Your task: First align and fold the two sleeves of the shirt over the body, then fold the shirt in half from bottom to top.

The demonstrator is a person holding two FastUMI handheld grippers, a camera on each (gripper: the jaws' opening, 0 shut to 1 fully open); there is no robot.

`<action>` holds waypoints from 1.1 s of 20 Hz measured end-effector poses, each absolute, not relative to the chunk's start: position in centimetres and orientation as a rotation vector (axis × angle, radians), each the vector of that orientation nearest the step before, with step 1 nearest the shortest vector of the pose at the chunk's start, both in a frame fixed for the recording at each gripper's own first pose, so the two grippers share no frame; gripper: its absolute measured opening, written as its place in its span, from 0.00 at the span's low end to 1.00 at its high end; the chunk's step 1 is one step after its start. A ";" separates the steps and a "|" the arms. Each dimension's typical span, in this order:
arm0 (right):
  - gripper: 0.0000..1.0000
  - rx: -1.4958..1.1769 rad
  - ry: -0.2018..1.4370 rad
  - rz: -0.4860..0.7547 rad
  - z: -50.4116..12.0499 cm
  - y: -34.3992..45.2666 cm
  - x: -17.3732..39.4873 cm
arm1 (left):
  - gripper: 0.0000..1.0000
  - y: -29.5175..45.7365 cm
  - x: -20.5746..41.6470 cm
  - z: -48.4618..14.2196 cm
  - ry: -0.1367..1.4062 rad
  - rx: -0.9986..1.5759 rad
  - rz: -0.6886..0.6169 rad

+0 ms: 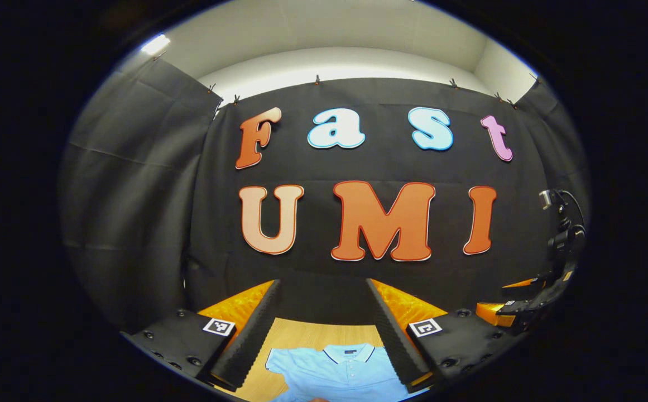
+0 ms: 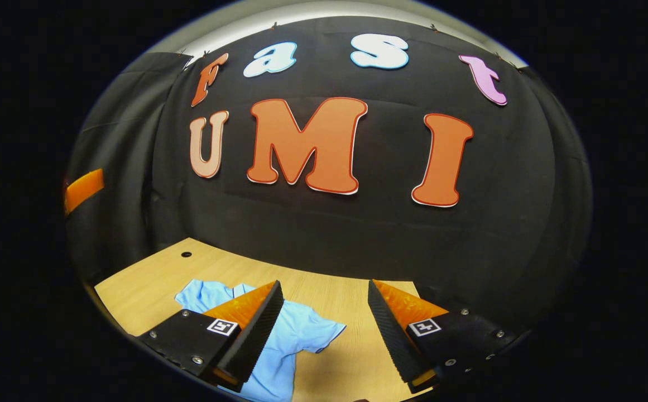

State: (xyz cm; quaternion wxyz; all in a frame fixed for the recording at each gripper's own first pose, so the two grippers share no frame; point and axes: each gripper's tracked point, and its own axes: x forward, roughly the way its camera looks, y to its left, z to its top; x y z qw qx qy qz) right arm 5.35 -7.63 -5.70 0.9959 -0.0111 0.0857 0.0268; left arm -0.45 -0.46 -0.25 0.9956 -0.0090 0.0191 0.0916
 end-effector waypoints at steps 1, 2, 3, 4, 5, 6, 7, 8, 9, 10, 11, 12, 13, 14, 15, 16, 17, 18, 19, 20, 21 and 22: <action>0.96 -0.022 0.185 0.050 -6.0 -7.8 5.5 | 0.95 -0.5 -0.4 -0.3 0.043 -0.013 0.178; 0.96 -0.019 0.192 0.044 -6.2 -7.8 5.6 | 0.95 -0.6 -0.2 -0.3 0.038 -0.007 0.169; 0.95 -0.016 0.194 0.038 -6.3 -7.7 5.8 | 0.95 -0.4 0.0 -0.3 0.030 -0.001 0.163; 0.96 -0.014 0.197 0.028 -6.6 -7.6 6.1 | 0.98 -0.2 0.2 -0.2 0.015 0.002 0.163; 0.96 -0.012 0.211 0.014 -7.1 -7.6 6.5 | 0.95 0.0 0.6 -0.5 0.010 0.006 0.156; 0.95 -0.008 0.234 0.004 -7.7 -7.5 6.8 | 0.95 0.0 1.1 -0.7 0.014 0.010 0.144; 0.96 -0.002 0.259 0.000 -8.4 -7.2 7.1 | 0.95 -0.3 1.6 -0.8 0.009 0.006 0.120; 0.96 0.004 0.279 -0.003 -9.0 -7.0 7.4 | 0.97 -0.7 2.0 -0.9 0.009 0.001 0.092; 0.96 0.007 0.297 -0.009 -9.4 -6.9 7.9 | 0.97 -0.4 2.5 -1.2 0.010 0.002 0.085; 0.96 0.006 0.312 -0.014 -9.9 -6.9 8.4 | 0.98 -0.1 2.8 -1.3 0.011 0.004 0.076; 0.96 0.005 0.328 -0.019 -10.4 -6.8 8.9 | 0.98 -0.1 3.1 -1.3 0.010 0.003 0.069; 0.96 0.006 0.350 -0.021 -11.1 -6.7 9.5 | 0.95 0.0 3.4 -1.6 0.013 0.002 0.059; 0.96 0.010 0.376 -0.022 -12.0 -6.6 10.0 | 0.98 0.2 3.6 -1.9 0.018 0.006 0.057; 0.96 0.015 0.403 -0.024 -12.9 -6.7 10.6 | 0.95 0.6 3.8 -2.1 0.021 0.010 0.058; 0.96 0.021 0.434 -0.028 -13.9 -6.6 11.2 | 0.95 1.0 4.2 -2.3 0.026 0.014 0.059; 0.96 0.027 0.467 -0.031 -15.0 -6.6 11.8 | 0.98 1.4 4.4 -2.7 0.033 0.017 0.064; 0.96 0.033 0.502 -0.030 -16.0 -6.4 12.3 | 0.98 1.8 4.7 -3.1 0.041 0.018 0.069; 0.96 0.042 0.532 -0.023 -17.0 -6.1 12.7 | 0.95 2.2 5.0 -3.5 0.050 0.018 0.071; 0.96 0.045 0.555 -0.023 -17.9 -5.8 13.3 | 0.95 2.7 5.4 -3.9 0.059 0.020 0.077; 0.95 0.041 0.580 -0.031 -18.9 -5.8 13.8 | 0.98 3.1 5.7 -4.1 0.065 0.023 0.083; 0.94 0.038 0.602 -0.034 -19.6 -5.7 14.3 | 0.98 3.5 6.1 -4.5 0.070 0.024 0.089; 0.94 0.037 0.626 -0.035 -20.7 -5.6 14.8 | 0.98 4.0 6.5 -4.9 0.076 0.027 0.096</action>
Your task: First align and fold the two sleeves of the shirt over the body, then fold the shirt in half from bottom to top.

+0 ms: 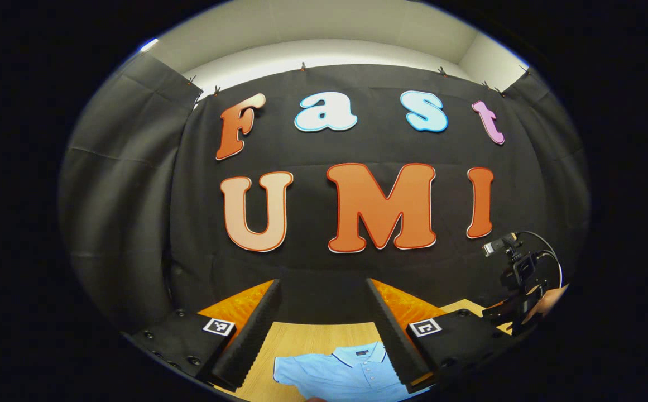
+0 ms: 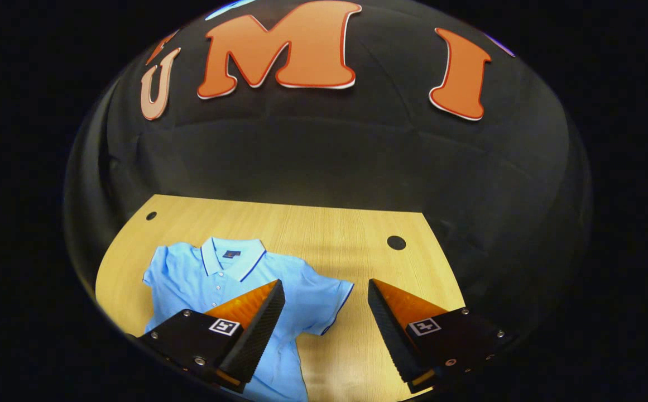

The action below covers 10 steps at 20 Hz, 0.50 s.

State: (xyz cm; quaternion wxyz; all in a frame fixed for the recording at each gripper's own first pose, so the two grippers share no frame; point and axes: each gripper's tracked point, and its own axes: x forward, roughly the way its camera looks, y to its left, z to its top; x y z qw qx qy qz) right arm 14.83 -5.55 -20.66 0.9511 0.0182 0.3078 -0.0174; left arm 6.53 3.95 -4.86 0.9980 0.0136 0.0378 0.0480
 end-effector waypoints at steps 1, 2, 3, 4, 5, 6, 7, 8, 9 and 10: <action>0.94 0.034 0.665 -0.037 -21.8 -5.4 15.2 | 0.98 4.3 6.8 -5.4 0.084 0.030 0.101; 0.94 0.028 0.704 -0.046 -23.2 -5.4 15.5 | 0.98 4.6 7.3 -5.9 0.097 0.031 0.104; 0.94 0.025 0.747 -0.048 -24.6 -5.4 16.0 | 0.98 4.8 7.8 -6.7 0.114 0.029 0.104; 0.94 0.030 0.790 -0.047 -26.0 -5.4 16.3 | 0.98 5.0 8.2 -7.4 0.132 0.026 0.107; 0.94 0.043 0.823 -0.043 -27.0 -5.3 16.6 | 0.98 5.3 8.5 -8.0 0.147 0.023 0.111; 0.93 0.055 0.848 -0.045 -27.7 -5.3 16.9 | 0.98 5.5 8.9 -8.4 0.158 0.020 0.115; 0.93 0.067 0.865 -0.046 -28.5 -5.2 17.4 | 0.98 5.7 9.3 -8.8 0.165 0.018 0.117; 0.93 0.078 0.886 -0.054 -29.2 -5.3 17.6 | 0.98 5.7 9.6 -9.2 0.172 0.015 0.115; 0.93 0.091 0.906 -0.063 -29.8 -5.5 17.9 | 0.98 5.6 9.9 -9.8 0.182 0.008 0.110; 0.93 0.101 0.923 -0.078 -30.5 -5.8 18.2 | 0.98 5.6 10.3 -10.3 0.195 0.004 0.108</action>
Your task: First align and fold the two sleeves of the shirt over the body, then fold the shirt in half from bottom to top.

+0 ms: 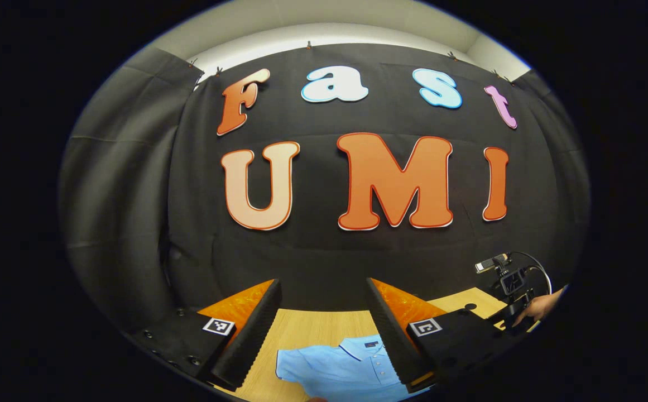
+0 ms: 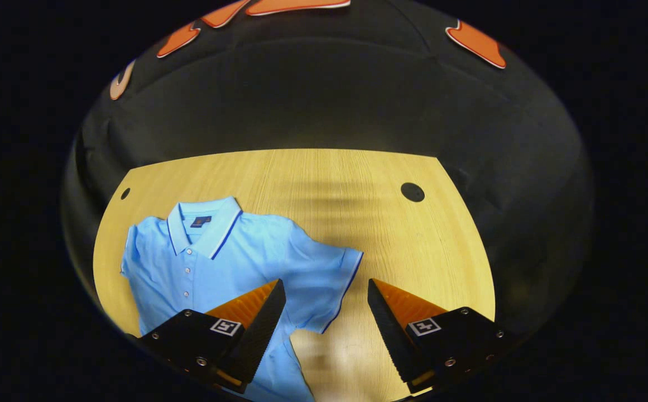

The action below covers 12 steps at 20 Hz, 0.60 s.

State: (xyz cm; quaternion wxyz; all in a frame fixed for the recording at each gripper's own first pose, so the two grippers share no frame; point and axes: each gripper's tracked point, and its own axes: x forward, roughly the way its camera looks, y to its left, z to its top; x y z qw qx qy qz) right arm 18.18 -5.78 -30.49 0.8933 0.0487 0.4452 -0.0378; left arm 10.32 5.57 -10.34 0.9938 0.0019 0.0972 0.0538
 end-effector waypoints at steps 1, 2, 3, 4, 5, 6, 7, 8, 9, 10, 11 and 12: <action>0.93 0.111 0.942 -0.086 -31.3 -5.9 18.3 | 0.98 5.7 10.7 -11.0 0.208 0.002 0.111; 0.91 0.122 0.967 -0.085 -31.9 -5.9 18.3 | 0.98 5.9 10.9 -11.4 0.216 -0.001 0.113; 0.88 0.131 0.993 -0.090 -32.6 -6.1 18.3 | 0.98 6.1 11.1 -11.7 0.222 -0.006 0.117; 0.86 0.134 1.019 -0.098 -33.7 -6.3 18.4 | 0.98 6.3 11.4 -12.0 0.228 -0.008 0.122; 0.85 0.138 1.043 -0.103 -34.5 -6.4 18.4 | 0.98 6.3 11.4 -12.4 0.235 -0.009 0.127; 0.84 0.139 1.062 -0.110 -35.3 -6.5 18.5 | 0.98 6.4 11.6 -12.8 0.244 -0.011 0.130; 0.84 0.135 1.075 -0.118 -36.0 -6.6 18.7 | 0.98 6.3 11.6 -13.0 0.249 -0.012 0.132; 0.83 0.138 1.088 -0.120 -36.5 -6.6 18.8 | 0.99 6.6 11.7 -13.0 0.248 -0.013 0.139; 0.79 0.146 1.098 -0.120 -36.7 -6.5 18.9 | 0.99 6.6 11.7 -12.9 0.235 -0.018 0.139; 0.81 0.147 1.107 -0.119 -37.1 -6.4 18.9 | 0.98 6.5 11.9 -12.6 0.221 -0.022 0.133; 0.80 0.144 1.117 -0.118 -37.5 -6.3 19.0 | 0.98 6.4 12.1 -12.3 0.205 -0.019 0.130; 0.80 0.139 1.128 -0.118 -38.0 -6.1 18.8 | 0.98 6.3 12.2 -11.9 0.190 -0.011 0.127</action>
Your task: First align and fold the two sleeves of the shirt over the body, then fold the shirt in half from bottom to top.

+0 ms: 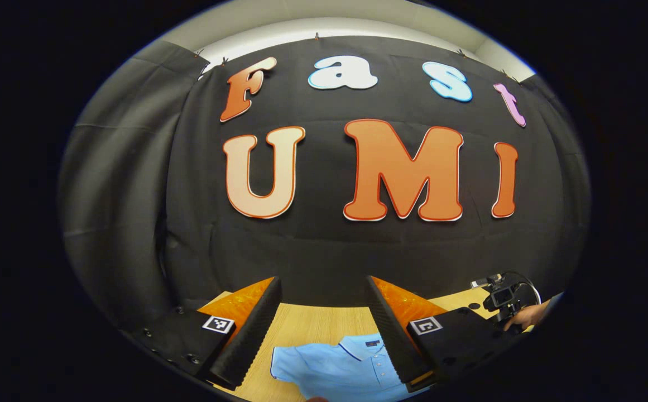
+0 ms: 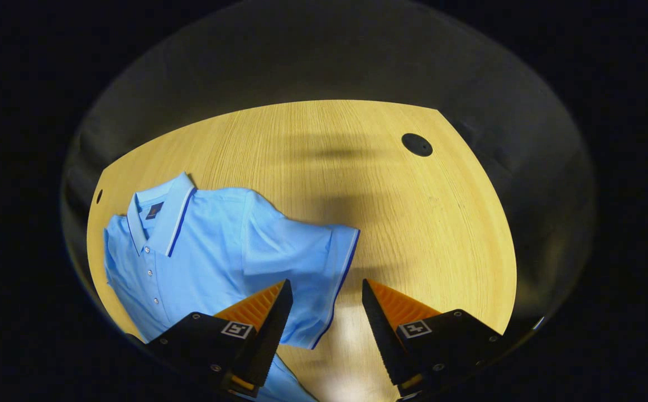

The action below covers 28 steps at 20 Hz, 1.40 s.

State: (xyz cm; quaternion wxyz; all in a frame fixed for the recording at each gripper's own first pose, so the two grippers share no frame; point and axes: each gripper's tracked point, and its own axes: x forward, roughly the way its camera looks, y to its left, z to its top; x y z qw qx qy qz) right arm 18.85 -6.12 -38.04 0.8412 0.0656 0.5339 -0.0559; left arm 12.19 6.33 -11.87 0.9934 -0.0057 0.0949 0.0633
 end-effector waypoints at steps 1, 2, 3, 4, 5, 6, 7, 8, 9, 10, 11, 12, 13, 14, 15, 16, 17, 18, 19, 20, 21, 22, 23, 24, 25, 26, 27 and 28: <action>0.78 0.131 1.140 -0.122 -38.4 -6.1 18.8 | 0.98 6.3 12.2 -11.5 0.176 -0.002 0.125; 0.77 0.126 1.149 -0.121 -38.8 -6.0 18.8 | 0.98 6.2 12.3 -11.2 0.169 0.007 0.123; 0.74 0.116 1.154 -0.128 -39.2 -6.0 18.8 | 0.98 6.1 12.3 -11.3 0.169 0.014 0.121; 0.71 0.122 1.158 -0.124 -39.1 -5.9 18.9 | 0.98 6.0 12.5 -11.2 0.169 0.016 0.119; 0.67 0.133 1.150 -0.130 -39.1 -5.8 19.3 | 0.98 5.9 12.4 -11.4 0.171 0.014 0.117; 0.64 0.156 1.154 -0.127 -39.1 -5.5 19.3 | 0.98 5.8 12.5 -11.4 0.174 0.011 0.116; 0.57 0.190 1.161 -0.122 -39.2 -5.0 19.4 | 0.98 5.7 12.5 -11.5 0.178 0.008 0.116; 0.51 0.207 1.159 -0.138 -39.2 -5.2 19.5 | 0.98 5.6 12.5 -11.6 0.182 0.003 0.113; 0.37 0.223 1.152 -0.163 -39.2 -5.4 19.8 | 0.98 5.5 12.5 -12.1 0.194 -0.002 0.109; 0.25 0.252 1.159 -0.186 -39.3 -5.4 19.8 | 0.98 5.4 12.4 -12.5 0.211 -0.003 0.108; 0.14 0.265 1.160 -0.190 -39.2 -5.4 19.8 | 0.98 5.5 12.4 -12.8 0.220 -0.002 0.113; 0.14 0.275 1.161 -0.190 -39.3 -5.5 19.8 | 0.98 5.6 12.3 -12.5 0.220 0.000 0.114; 0.10 0.300 1.160 -0.182 -39.2 -5.4 19.9 | 0.98 5.6 12.3 -12.2 0.213 0.005 0.114; 0.08 0.344 1.148 -0.182 -38.7 -5.1 20.0 | 0.98 5.5 12.2 -11.7 0.204 0.012 0.113; 0.09 0.379 1.126 -0.194 -38.1 -5.1 20.3 | 0.98 5.5 11.9 -11.5 0.199 0.019 0.110; 0.06 0.395 1.107 -0.195 -37.6 -5.2 20.4 | 0.98 5.5 11.7 -11.4 0.201 0.025 0.107; 0.06 0.403 1.089 -0.191 -36.9 -5.1 20.6 | 0.98 5.8 11.6 -11.3 0.202 0.029 0.114; 0.06 0.417 1.074 -0.175 -36.1 -4.7 20.7 | 0.98 6.0 11.5 -11.1 0.199 0.027 0.118; 0.06 0.433 1.066 -0.155 -35.3 -4.2 20.8 | 0.98 6.0 11.1 -11.0 0.199 0.025 0.122; 0.06 0.447 1.064 -0.133 -34.7 -3.4 20.6 | 0.98 6.1 11.0 -10.9 0.199 0.022 0.127; 0.06 0.456 1.059 -0.112 -34.1 -2.7 20.5 | 0.98 6.1 10.8 -11.1 0.201 0.016 0.126; 0.06 0.458 1.054 -0.088 -33.7 -1.8 20.4 | 0.98 5.8 10.6 -11.1 0.208 0.015 0.121; 0.06 0.453 1.044 -0.064 -33.1 -1.2 20.4 | 0.98 5.7 10.6 -11.2 0.214 0.017 0.117; 0.06 0.446 1.037 -0.047 -32.7 -0.6 20.4 | 1.00 5.7 10.6 -11.1 0.213 0.018 0.112; 0.06 0.447 1.039 -0.029 -32.3 0.2 20.4 | 0.98 5.6 10.5 -10.8 0.210 0.020 0.105; 0.06 0.452 1.042 -0.020 -32.0 0.8 20.2 | 0.98 5.6 10.5 -10.8 0.209 0.026 0.101; 0.06 0.452 1.044 -0.010 -31.9 1.4 20.1 | 0.98 5.5 10.4 -10.8 0.206 0.036 0.096; 0.06 0.446 1.044 -0.001 -32.0 2.1 19.9 | 0.98 5.5 10.2 -10.6 0.206 0.046 0.091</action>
